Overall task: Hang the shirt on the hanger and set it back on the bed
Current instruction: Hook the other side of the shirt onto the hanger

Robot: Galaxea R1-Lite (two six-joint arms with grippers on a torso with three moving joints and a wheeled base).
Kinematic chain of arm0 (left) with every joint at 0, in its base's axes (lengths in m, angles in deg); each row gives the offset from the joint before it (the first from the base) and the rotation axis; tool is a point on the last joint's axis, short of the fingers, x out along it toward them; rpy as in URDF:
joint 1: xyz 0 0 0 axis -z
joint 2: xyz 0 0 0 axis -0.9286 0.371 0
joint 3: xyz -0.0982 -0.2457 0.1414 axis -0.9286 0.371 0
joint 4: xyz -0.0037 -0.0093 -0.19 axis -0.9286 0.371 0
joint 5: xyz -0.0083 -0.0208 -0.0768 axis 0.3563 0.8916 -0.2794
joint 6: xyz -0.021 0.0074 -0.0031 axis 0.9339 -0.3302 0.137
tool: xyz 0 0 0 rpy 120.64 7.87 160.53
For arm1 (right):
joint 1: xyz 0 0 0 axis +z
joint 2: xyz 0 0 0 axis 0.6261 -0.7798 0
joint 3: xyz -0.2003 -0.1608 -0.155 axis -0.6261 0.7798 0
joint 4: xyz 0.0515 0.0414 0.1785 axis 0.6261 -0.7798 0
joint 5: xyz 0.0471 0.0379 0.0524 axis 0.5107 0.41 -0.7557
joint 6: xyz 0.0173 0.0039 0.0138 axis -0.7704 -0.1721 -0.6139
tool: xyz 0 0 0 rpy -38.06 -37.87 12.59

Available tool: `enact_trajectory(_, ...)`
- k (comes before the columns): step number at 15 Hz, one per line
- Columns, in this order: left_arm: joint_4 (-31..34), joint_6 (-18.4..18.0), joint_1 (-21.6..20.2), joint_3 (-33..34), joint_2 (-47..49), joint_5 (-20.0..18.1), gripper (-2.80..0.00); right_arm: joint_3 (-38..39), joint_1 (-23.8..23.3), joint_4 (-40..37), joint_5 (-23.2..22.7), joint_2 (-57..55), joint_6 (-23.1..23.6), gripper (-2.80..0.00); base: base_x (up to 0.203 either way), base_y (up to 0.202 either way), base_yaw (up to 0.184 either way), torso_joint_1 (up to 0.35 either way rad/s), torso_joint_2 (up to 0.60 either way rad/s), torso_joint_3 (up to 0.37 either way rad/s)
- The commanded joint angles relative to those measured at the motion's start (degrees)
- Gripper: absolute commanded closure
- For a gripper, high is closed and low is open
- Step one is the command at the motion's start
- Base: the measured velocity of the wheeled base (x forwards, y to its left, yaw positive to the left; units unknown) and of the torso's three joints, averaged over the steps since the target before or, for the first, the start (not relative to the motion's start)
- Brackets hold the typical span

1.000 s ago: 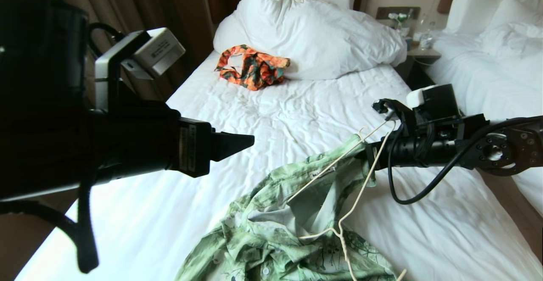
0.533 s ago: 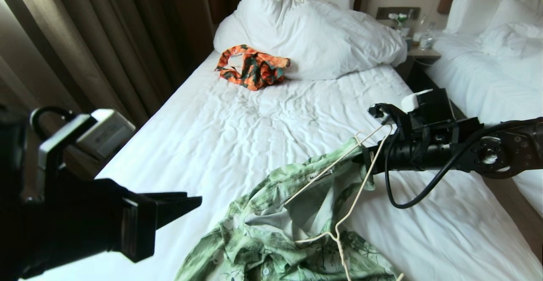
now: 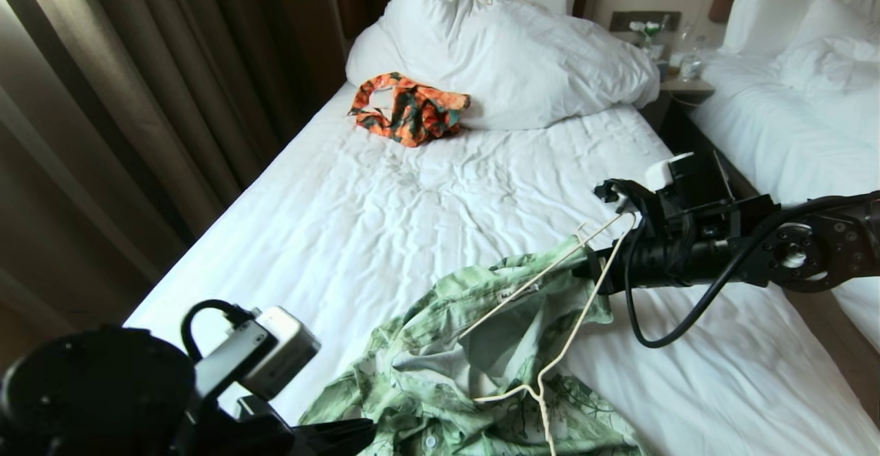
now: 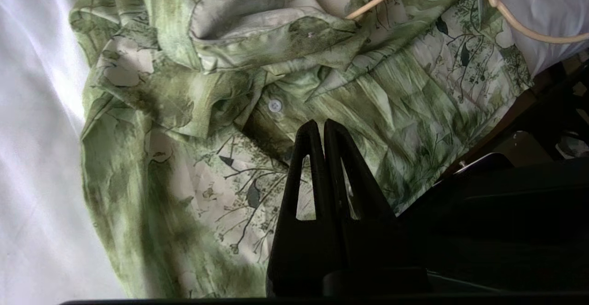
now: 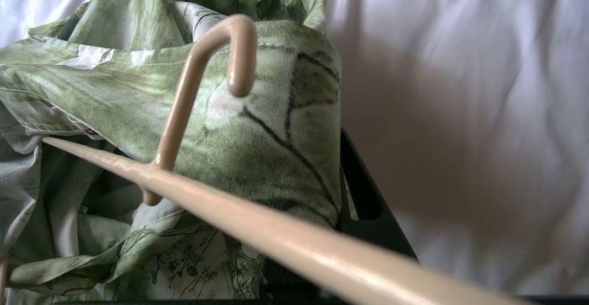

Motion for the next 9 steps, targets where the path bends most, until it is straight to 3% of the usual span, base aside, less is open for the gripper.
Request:
enact_trajectory(1,-7.33,-0.01,3.73,3.22,7.61,1.47,0.0,-0.27,0.53,-0.26,0.05,-0.09,-0.07,0.0,0.0,0.0,0.0,0.0,0.0,0.0)
enact_trajectory(5,-26.08,-6.94,10.86,6.05,16.45,13.89,0.0,-0.62,0.59,-0.27,0.73,-1.25,-1.97,0.0,0.0,0.0,0.0,0.0,0.0,0.0)
enact_trajectory(7,-32.08,-10.72,13.73,6.73,18.9,20.8,0.0,-1.34,0.38,-0.47,0.73,-2.16,-2.78,0.0,0.0,0.0,0.0,0.0,0.0,0.0)
enact_trajectory(9,-36.21,-14.38,15.28,8.48,20.54,22.38,0.0,-3.16,0.16,-2.99,0.64,-3.1,-2.91,0.0,0.0,0.0,0.0,0.0,0.0,0.0)
